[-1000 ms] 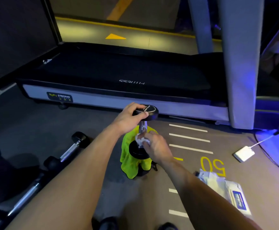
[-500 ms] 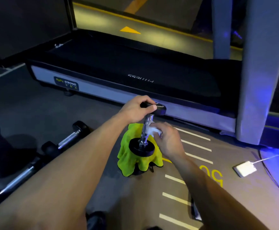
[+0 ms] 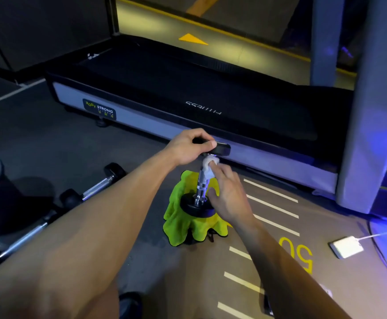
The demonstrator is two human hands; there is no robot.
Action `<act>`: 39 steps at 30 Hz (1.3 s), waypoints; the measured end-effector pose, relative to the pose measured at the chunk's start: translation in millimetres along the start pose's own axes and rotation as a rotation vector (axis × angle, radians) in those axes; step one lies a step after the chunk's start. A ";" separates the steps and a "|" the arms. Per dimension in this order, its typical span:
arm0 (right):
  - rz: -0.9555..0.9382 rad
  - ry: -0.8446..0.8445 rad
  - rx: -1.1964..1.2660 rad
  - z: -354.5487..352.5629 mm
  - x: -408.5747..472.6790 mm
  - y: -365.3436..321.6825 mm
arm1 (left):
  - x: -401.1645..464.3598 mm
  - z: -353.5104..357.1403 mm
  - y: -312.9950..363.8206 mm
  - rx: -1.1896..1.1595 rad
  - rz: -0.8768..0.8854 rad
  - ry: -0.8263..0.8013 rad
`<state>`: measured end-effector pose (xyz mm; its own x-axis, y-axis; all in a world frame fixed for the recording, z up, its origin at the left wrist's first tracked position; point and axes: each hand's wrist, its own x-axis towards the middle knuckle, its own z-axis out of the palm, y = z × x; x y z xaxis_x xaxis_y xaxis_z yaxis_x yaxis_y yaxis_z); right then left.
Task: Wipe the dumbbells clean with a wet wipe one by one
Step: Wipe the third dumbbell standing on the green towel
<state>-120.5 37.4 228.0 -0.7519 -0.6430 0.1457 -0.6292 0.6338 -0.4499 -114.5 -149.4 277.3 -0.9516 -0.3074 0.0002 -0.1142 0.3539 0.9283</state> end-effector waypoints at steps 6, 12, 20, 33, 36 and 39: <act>-0.043 0.006 -0.157 -2.9 2.5 -14.8 | -0.7 -3.4 -3.2 -0.008 -0.016 0.005; 0.024 -0.024 -0.277 -4.7 2.2 -25.2 | -1.9 -1.9 -0.2 -0.010 -0.012 -0.007; 0.009 0.030 -0.165 -9.6 11.5 -23.5 | -4.6 7.9 5.5 0.018 0.019 -0.020; 0.060 -0.066 0.016 -10.3 7.0 -1.2 | -5.2 15.1 9.5 0.068 0.028 -0.039; 0.137 -0.323 0.014 -4.6 -2.4 7.7 | -4.3 14.7 7.9 0.076 0.033 -0.037; 0.138 -0.328 -0.013 -7.7 1.0 3.5 | -3.5 14.5 6.6 0.069 0.034 -0.034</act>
<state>-124.9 42.3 233.4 -0.7278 -0.6536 -0.2075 -0.5304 0.7283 -0.4339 -116.0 -133.2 278.1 -0.9643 -0.2642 0.0171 -0.1001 0.4236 0.9003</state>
